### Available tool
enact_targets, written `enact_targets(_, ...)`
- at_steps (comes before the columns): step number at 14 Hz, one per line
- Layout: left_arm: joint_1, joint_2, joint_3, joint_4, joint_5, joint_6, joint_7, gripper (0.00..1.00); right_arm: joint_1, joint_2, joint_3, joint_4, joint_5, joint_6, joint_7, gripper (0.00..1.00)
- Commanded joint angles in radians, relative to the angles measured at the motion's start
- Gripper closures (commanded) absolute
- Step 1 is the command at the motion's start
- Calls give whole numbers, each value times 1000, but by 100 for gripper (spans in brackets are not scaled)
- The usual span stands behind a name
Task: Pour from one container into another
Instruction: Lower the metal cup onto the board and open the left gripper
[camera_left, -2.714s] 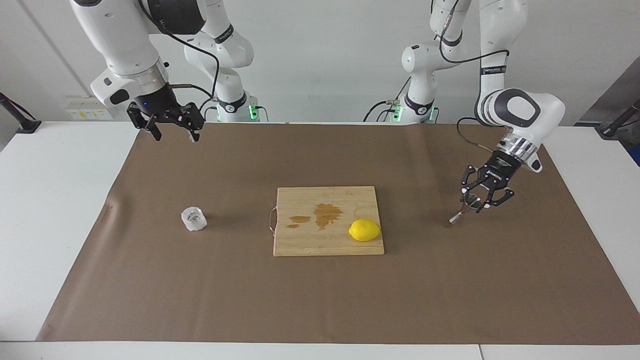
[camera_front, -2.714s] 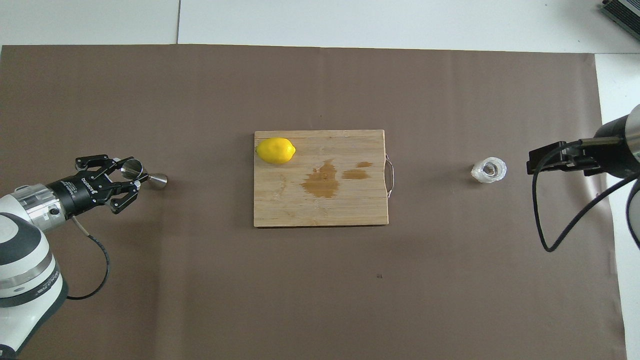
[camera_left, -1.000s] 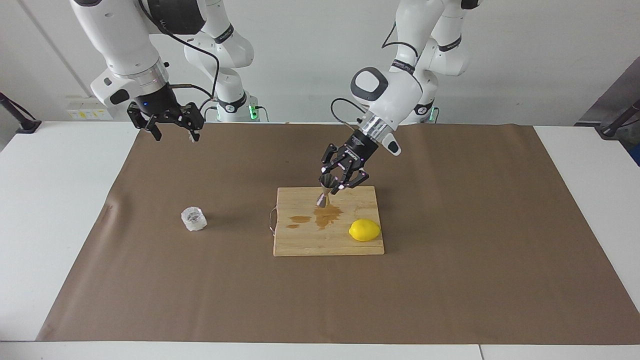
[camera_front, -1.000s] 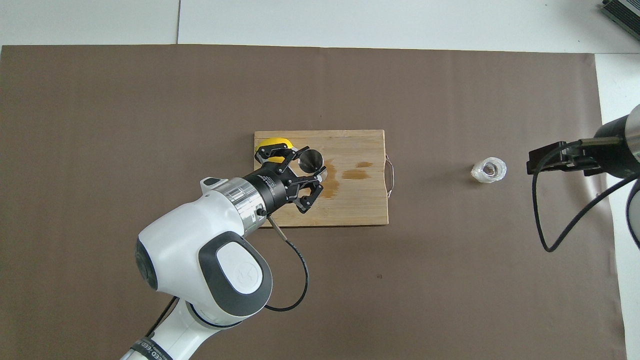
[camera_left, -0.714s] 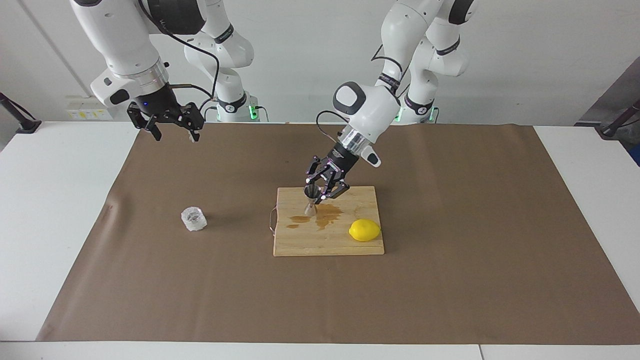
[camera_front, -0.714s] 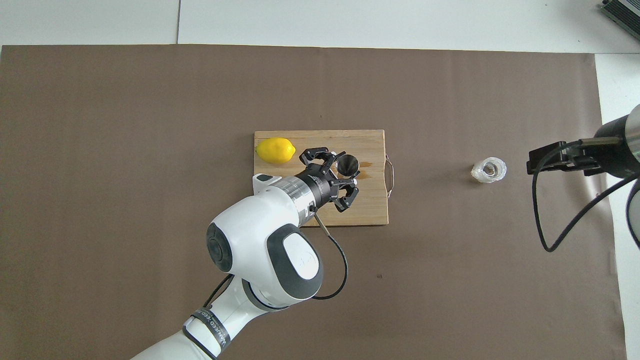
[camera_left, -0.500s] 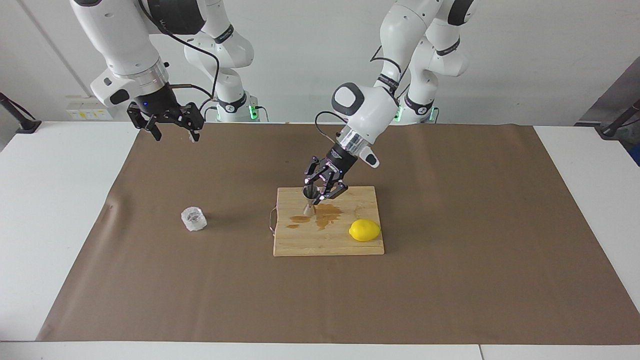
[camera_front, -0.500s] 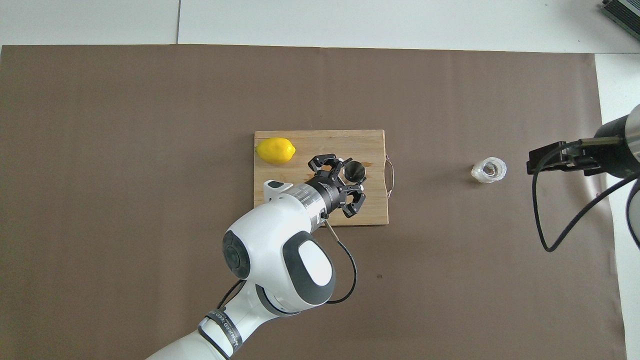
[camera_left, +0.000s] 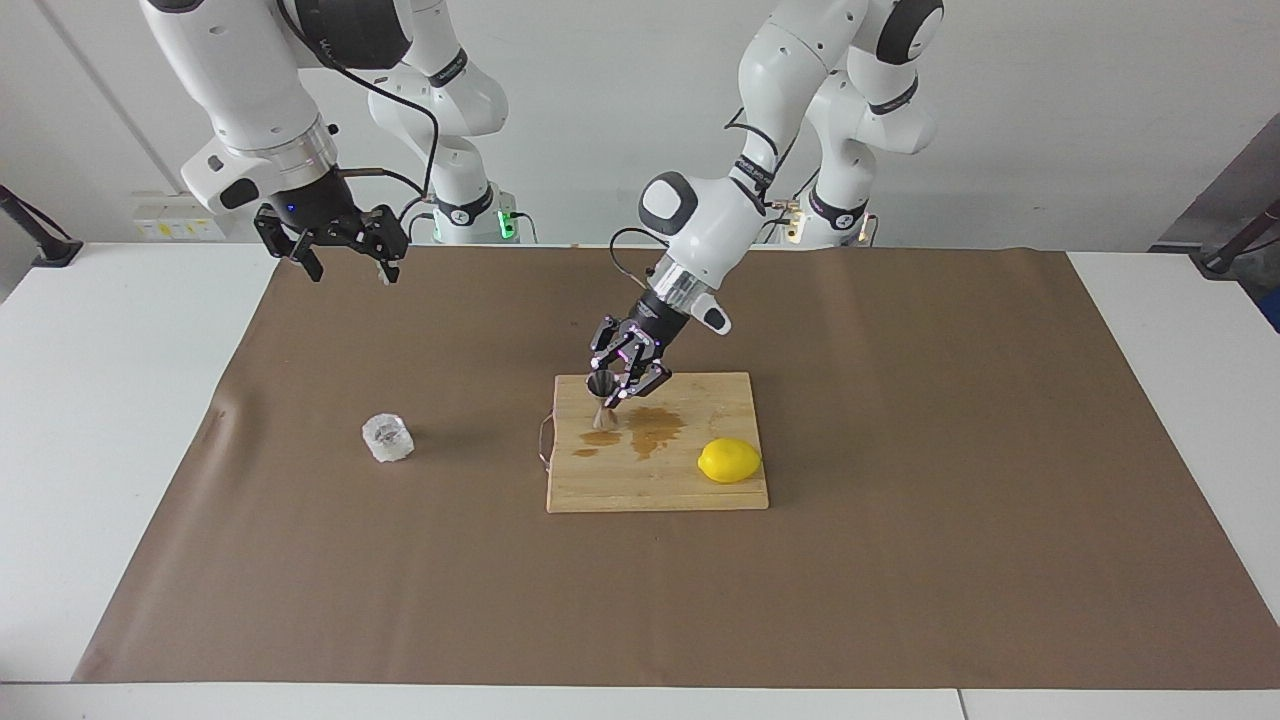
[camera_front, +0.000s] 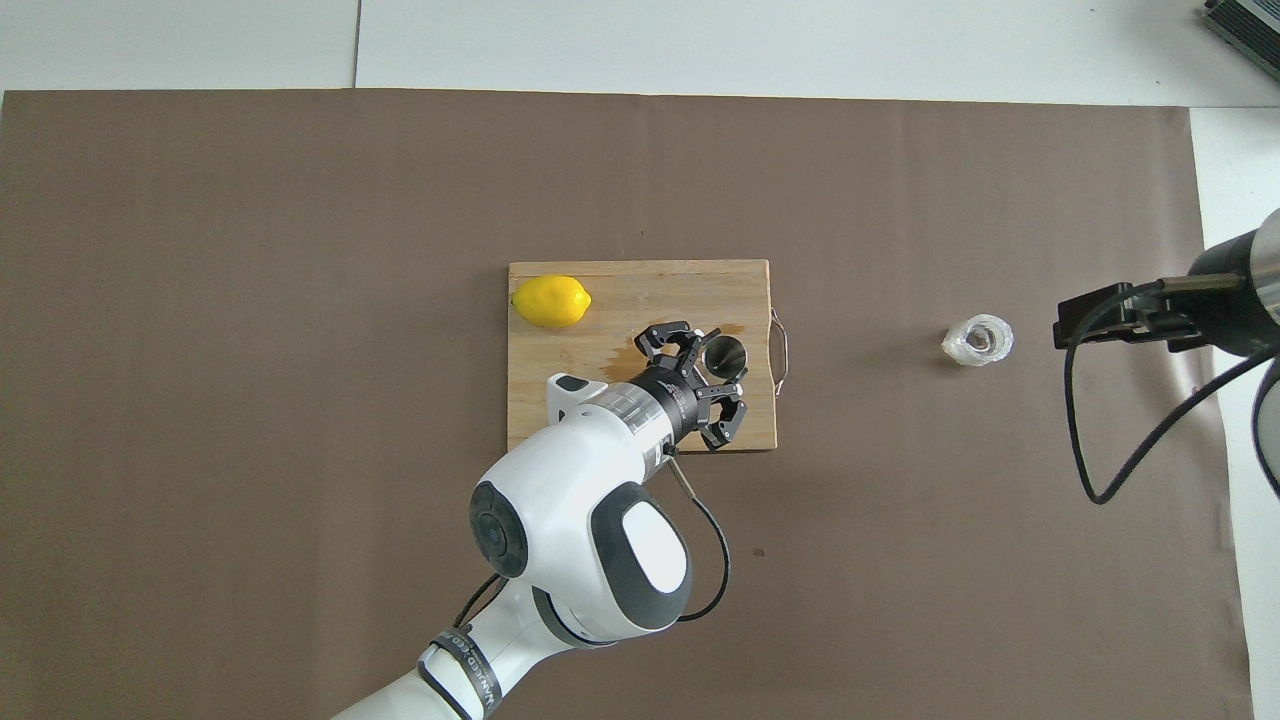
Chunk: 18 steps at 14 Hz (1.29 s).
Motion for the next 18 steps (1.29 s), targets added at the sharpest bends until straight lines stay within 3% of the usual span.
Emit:
enact_targets(1, -34, 20, 6, 16, 14, 47, 6, 85, -14, -1, 6, 6, -3, -15, -24, 0)
enact_targets(7, -34, 32, 6, 12, 13, 47, 8, 70, -14, -1, 6, 6, -3, -15, -24, 0)
enact_targets(9, -34, 32, 6, 10, 13, 47, 8, 43, -14, -1, 6, 6, -3, -15, -24, 0)
enact_targets(11, -34, 32, 6, 10, 13, 47, 8, 0, -14, -1, 6, 6, -3, -15, -24, 0)
enact_targets(16, -30, 17, 7, 13, 14, 45, 2, 0, -14, -1, 6, 6, -3, -15, -24, 0)
enact_targets(18, -22, -48, 7, -8, 10, 33, 3, 0, -14, -1, 6, 6, -3, -15, -24, 0)
